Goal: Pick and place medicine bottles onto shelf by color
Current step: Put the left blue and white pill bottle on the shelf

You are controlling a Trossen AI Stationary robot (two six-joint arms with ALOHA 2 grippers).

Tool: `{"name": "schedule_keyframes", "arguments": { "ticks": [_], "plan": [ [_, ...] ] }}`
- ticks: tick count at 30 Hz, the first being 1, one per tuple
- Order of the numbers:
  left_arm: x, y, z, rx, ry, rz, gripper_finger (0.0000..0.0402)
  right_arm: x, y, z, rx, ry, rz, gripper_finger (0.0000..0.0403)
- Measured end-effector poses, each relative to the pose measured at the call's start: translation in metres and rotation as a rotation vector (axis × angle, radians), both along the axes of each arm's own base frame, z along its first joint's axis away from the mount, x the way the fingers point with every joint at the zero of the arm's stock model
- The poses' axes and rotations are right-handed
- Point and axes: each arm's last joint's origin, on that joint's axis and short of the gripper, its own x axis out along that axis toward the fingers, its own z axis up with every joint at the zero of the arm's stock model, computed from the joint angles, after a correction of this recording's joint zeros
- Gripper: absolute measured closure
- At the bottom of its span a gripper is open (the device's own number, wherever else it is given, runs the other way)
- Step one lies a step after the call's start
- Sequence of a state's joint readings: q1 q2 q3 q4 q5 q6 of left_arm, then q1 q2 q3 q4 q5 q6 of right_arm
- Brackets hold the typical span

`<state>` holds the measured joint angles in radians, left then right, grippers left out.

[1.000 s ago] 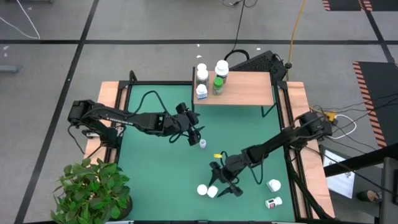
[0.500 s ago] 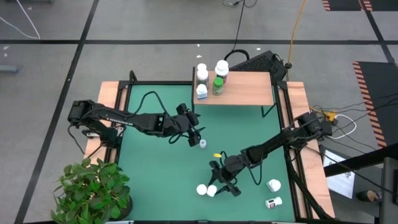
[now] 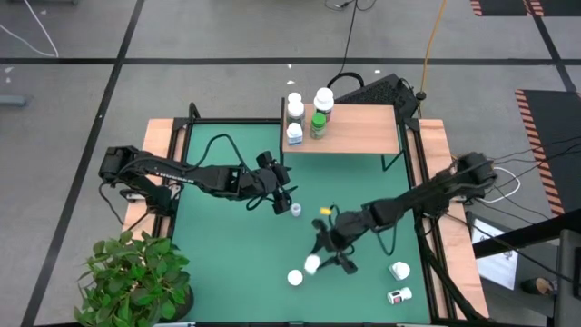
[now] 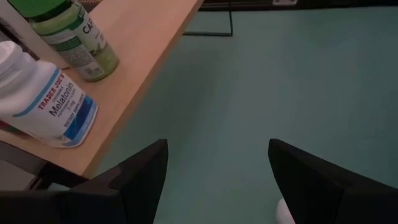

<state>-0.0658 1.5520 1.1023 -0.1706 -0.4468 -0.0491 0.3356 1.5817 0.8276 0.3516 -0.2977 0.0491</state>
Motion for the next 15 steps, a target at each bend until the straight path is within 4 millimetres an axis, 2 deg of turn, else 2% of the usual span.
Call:
{"name": "schedule_keyframes", "arguments": {
  "ticks": [4,9,15],
  "plan": [
    [-0.001,0.002,-0.001,0.016,0.022,0.001,0.0121,-0.015,-0.03,0.032,-0.129,-0.04,-0.183,0.0235],
    [-0.001,0.009,-0.002,0.021,0.03,0.021,0.0121,-0.027,-0.088,0.067,-0.202,-0.129,-0.531,0.0235],
    [-0.002,0.015,-0.003,0.019,0.049,0.043,0.0121,-0.041,-0.159,0.084,-0.279,-0.18,-0.78,0.0235]
  ]
}}
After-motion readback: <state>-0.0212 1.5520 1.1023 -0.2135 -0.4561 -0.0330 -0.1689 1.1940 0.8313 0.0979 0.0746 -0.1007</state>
